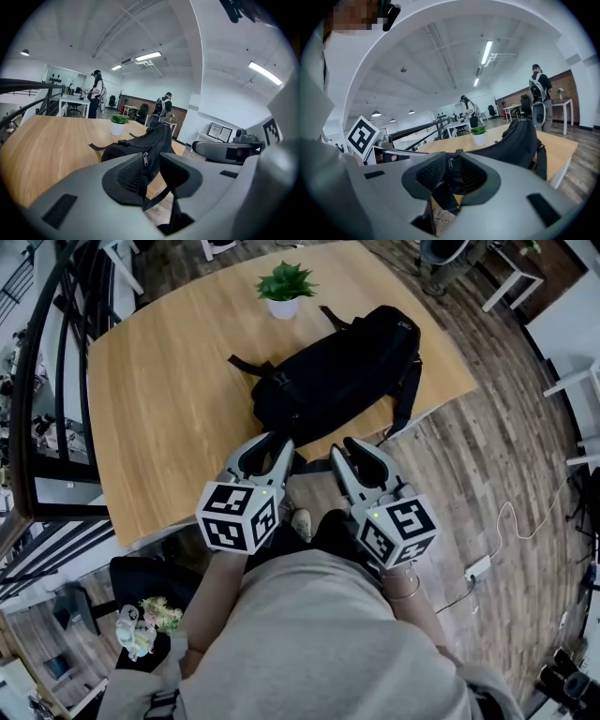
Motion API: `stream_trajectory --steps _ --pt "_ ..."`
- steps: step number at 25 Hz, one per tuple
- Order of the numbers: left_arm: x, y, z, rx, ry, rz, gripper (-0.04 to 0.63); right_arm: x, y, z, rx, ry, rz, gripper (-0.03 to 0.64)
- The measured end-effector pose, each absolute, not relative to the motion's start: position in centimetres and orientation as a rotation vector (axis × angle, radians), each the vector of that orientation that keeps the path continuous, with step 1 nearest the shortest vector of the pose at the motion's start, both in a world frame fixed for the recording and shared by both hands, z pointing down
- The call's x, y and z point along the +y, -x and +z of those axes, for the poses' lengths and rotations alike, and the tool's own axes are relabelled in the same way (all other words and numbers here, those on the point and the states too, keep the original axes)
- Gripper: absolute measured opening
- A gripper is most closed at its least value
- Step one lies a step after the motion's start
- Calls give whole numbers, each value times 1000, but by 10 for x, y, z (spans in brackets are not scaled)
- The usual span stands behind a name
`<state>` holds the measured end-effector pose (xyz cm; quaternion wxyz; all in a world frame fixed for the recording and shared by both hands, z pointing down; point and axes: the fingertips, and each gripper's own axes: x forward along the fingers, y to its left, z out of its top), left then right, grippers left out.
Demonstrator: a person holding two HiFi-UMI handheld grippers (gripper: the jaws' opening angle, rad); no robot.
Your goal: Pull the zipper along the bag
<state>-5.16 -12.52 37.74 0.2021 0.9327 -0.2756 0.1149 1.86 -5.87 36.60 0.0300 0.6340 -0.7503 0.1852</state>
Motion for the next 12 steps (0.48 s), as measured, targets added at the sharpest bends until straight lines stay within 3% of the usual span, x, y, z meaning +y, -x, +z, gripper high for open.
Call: stream_trajectory --steps 12 --pt "-144 65 404 -873 -2515 388 143 -88 -14 387 -2375 -1756 643 80"
